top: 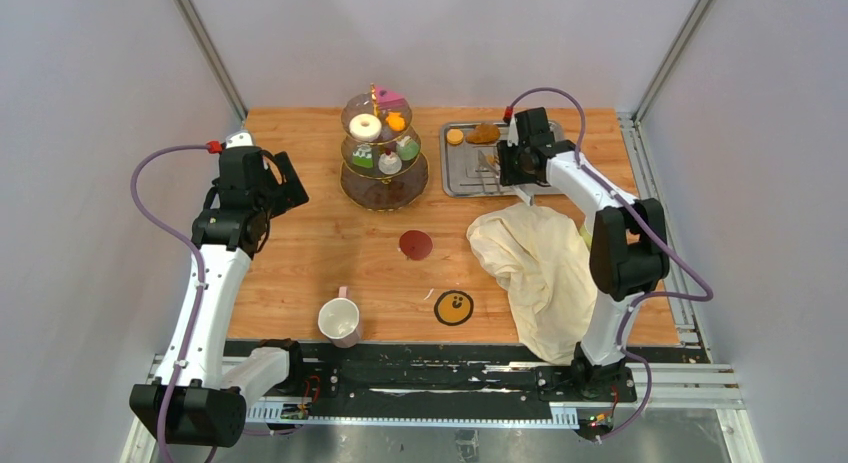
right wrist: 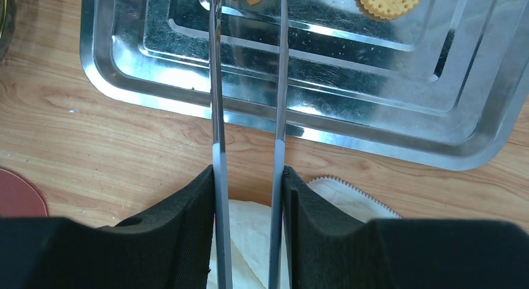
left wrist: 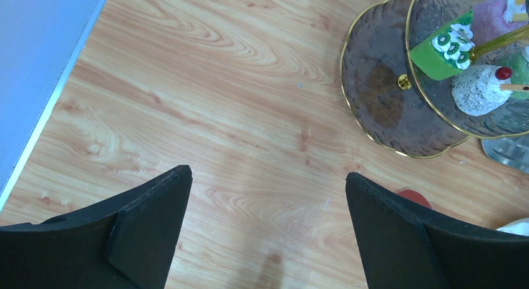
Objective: Serve the afternoon tea
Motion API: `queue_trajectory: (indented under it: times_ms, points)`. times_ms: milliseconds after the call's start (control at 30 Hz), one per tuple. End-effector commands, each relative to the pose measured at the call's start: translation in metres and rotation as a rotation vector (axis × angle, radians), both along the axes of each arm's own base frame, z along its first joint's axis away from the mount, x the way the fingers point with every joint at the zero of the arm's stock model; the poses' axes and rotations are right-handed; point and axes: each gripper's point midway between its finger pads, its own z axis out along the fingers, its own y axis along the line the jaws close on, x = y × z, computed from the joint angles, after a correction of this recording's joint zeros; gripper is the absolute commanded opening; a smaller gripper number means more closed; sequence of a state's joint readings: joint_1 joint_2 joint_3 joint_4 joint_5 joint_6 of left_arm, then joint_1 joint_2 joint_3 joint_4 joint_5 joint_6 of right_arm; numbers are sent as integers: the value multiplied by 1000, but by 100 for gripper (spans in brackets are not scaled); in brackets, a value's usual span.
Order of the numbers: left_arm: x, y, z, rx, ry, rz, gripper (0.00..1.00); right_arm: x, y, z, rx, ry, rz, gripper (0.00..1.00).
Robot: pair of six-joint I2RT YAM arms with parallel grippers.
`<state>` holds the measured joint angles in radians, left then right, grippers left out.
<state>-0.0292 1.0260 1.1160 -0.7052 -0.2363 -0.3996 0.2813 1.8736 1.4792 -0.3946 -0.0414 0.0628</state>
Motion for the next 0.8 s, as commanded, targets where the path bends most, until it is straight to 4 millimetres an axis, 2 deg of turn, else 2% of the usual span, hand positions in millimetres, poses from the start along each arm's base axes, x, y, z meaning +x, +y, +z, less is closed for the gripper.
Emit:
queue_trajectory:
  times_ms: [0,333,533,767]
  points:
    - [3,4,13,16,-43,13,98,1,-1,42,-6,-92,-2,21]
    - [2,4,14,13,-46,12,98,-10,-2,68,19,-142,0,21]
    - [0,4,15,14,-50,13,98,-21,10,79,102,-147,31,20]
    - [-2,4,15,11,-53,12,98,-27,24,80,182,-151,59,20]
